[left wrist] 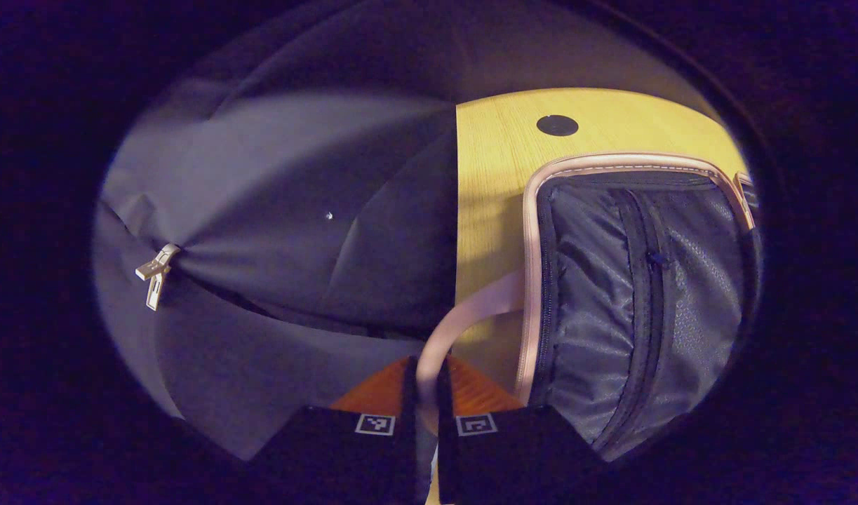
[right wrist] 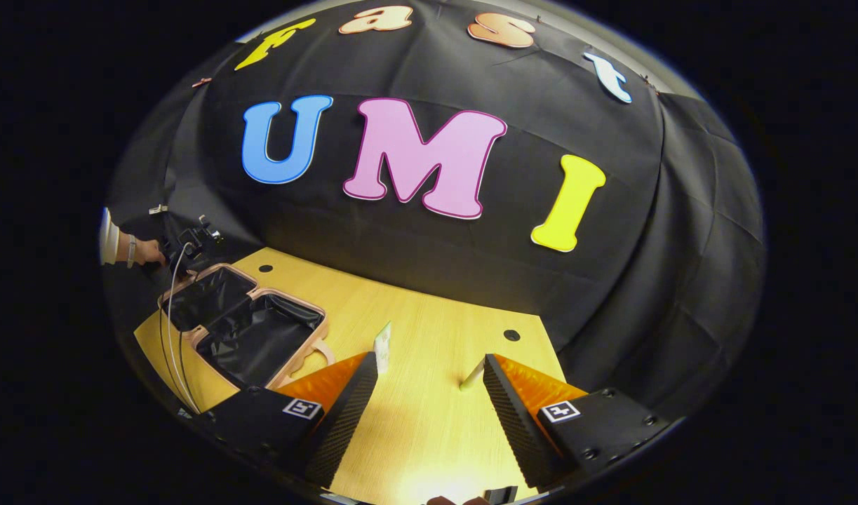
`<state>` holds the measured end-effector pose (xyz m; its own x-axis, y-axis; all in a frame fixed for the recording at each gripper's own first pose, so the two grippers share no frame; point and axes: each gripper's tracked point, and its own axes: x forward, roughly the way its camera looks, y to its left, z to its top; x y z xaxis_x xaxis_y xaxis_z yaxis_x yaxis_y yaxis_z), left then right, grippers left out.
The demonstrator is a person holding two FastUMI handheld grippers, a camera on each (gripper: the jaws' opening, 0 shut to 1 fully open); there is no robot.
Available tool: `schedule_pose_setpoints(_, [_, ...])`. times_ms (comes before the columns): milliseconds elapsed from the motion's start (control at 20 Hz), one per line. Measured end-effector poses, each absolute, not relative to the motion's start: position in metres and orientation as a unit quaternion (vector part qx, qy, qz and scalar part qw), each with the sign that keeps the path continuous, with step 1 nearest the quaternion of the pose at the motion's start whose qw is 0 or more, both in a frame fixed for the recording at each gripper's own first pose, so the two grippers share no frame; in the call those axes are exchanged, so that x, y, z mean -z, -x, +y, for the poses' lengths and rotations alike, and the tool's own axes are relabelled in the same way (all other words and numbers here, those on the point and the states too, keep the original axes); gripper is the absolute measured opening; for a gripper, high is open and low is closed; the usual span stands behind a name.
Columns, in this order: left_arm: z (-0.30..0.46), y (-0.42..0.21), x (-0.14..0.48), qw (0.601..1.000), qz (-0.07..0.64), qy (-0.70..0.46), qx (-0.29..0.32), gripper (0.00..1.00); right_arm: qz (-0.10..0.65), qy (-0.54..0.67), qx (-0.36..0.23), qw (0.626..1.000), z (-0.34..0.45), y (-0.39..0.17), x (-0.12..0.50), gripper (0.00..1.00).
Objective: First open the suitcase, pack the skin care products into it, and then close the suitcase.
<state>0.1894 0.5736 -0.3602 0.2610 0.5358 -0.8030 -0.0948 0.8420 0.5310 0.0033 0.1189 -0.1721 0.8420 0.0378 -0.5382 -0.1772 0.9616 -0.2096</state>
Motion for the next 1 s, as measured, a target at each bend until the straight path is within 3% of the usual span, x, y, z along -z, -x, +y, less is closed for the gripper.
schedule_pose_setpoints(50, [0.568,-0.194,0.354,0.781,0.563,-0.193,-0.189,0.19,0.272,0.134,-0.055,0.951,0.117,-0.004,0.17,0.96])
schedule_pose_setpoints(200, [0.548,-0.219,0.306,0.829,0.49,-0.217,-0.157,0.83,0.267,0.129,-0.056,0.953,0.115,-0.005,0.171,0.96])
schedule_pose_setpoints(250, [0.524,-0.228,0.286,0.849,0.461,-0.214,-0.146,0.94,0.264,0.129,-0.051,0.954,0.113,-0.007,0.17,0.96])
schedule_pose_setpoints(300, [0.499,-0.236,0.263,0.868,0.43,-0.209,-0.13,0.98,0.25,0.125,-0.046,0.959,0.11,-0.011,0.164,0.96])
schedule_pose_setpoints(500, [0.349,-0.264,0.158,0.944,0.263,-0.2,-0.012,0.98,0.219,0.1,-0.023,0.97,0.096,-0.034,0.157,0.96])
schedule_pose_setpoints(600, [0.256,-0.269,0.122,0.961,0.211,-0.171,0.051,0.97,0.223,0.087,-0.017,0.971,0.087,-0.043,0.162,0.97])
schedule_pose_setpoints(850, [0.06,-0.231,0.108,0.949,0.199,-0.125,0.212,0.98,0.223,0.061,0.011,0.973,0.052,-0.052,0.172,0.97])
schedule_pose_setpoints(1000, [-0.019,-0.221,0.158,0.937,0.237,-0.09,0.24,0.98,0.234,0.046,0.004,0.971,0.042,-0.045,0.185,0.96])
